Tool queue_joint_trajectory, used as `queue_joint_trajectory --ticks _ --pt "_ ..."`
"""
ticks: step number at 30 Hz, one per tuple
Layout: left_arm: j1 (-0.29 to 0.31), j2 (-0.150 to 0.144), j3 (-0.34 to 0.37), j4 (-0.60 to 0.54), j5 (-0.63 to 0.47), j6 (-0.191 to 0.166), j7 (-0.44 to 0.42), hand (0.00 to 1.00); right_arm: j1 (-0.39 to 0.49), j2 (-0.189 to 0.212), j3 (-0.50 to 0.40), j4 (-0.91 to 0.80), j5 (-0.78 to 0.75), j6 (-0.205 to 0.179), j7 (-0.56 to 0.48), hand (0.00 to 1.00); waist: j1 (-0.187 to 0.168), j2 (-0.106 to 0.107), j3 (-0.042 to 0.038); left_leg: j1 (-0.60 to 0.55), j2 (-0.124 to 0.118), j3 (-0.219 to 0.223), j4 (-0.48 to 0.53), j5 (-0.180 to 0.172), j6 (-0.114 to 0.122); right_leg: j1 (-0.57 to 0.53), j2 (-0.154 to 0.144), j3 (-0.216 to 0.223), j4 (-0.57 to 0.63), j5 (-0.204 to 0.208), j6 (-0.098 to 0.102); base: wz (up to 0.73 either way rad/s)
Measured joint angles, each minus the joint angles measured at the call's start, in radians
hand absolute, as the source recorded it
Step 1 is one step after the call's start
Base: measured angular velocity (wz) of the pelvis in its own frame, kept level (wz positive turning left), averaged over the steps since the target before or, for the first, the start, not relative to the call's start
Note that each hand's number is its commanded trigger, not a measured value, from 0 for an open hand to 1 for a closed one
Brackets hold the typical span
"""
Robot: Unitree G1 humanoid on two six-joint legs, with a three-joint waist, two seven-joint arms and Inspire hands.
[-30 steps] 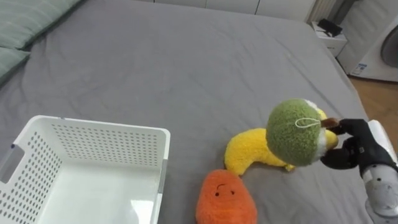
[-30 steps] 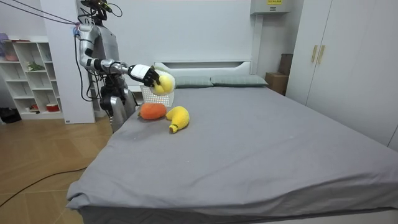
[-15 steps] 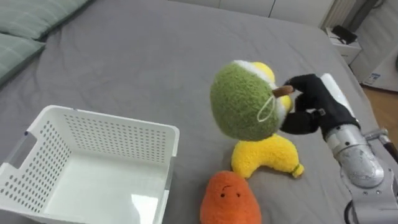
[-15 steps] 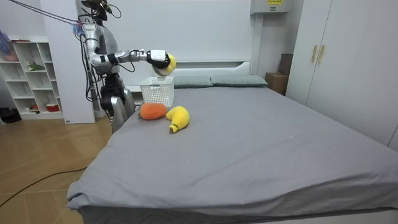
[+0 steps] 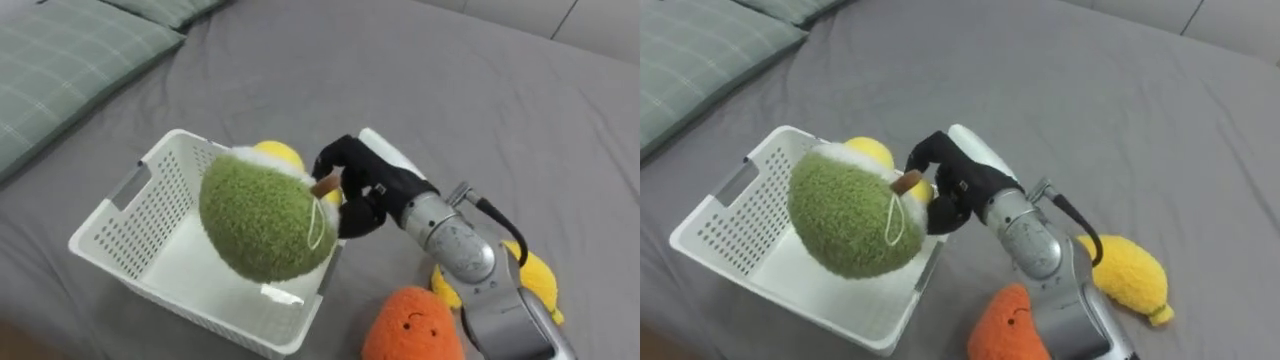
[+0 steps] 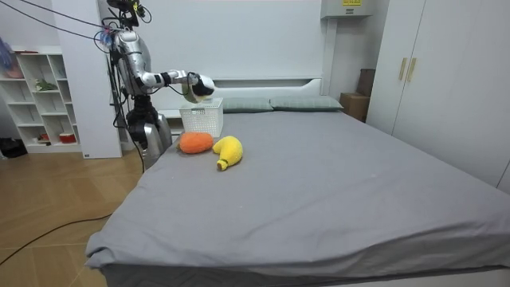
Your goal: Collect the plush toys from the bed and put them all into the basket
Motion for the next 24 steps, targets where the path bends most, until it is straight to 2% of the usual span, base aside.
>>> queue_joint_trajectory --ticks 1,6,8,11,16,24 --pt "-0.008 0.001 0.0 0.001 0.002 0.001 0.0 0.0 0.0 0.004 0.017 0.001 -0.002 0.002 0.0 0.0 0.003 -0.005 -0.0006 -0.003 -0.001 -0.005 0.001 0.001 0.0 0.0 -0.001 -0.006 0.0 0.0 0.0 0.11" --pt "-0.037 0.001 0.001 0.0 0.04 0.005 0.0 0.0 -0.016 0.014 0.055 0.031 -0.006 0.015 0.002 0.0 0.034 -0.019 -0.0023 -0.013 -0.004 -0.021 0.009 0.002 0.0 -0.001 -0.002 -0.019 0.0 0.0 0.0 0.09" --pt "-0.051 0.001 0.001 -0.001 0.055 0.013 0.0 0.0 -0.03 0.017 0.077 0.06 -0.007 0.02 0.003 0.0 0.052 -0.022 -0.0021 -0.014 -0.004 -0.021 0.012 0.002 0.0 -0.001 -0.002 -0.02 0.001 0.0 0.0 0.0" --pt "-0.058 0.003 0.001 -0.001 0.056 0.031 0.002 0.0 -0.047 0.02 0.098 0.111 -0.007 0.036 0.007 0.0 0.06 -0.026 -0.0016 -0.016 -0.004 -0.026 0.014 0.002 0.0 -0.001 -0.003 -0.025 0.001 0.0 0.0 0.04" --pt "-0.058 0.001 0.0 0.004 0.056 0.045 0.002 0.0 -0.047 0.017 0.094 0.149 -0.007 0.042 0.008 0.0 0.05 -0.026 0.0004 -0.019 -0.006 -0.031 0.014 0.004 0.001 0.0 -0.005 -0.034 0.0 0.0 0.0 0.04" --pt "-0.059 0.001 0.001 0.006 0.057 0.045 0.0 0.0 -0.047 0.011 0.094 0.152 -0.007 0.042 0.008 0.0 0.029 -0.02 0.0045 -0.018 -0.007 -0.031 0.013 0.004 0.001 0.0 -0.004 -0.032 0.0 0.0 0.0 0.0"
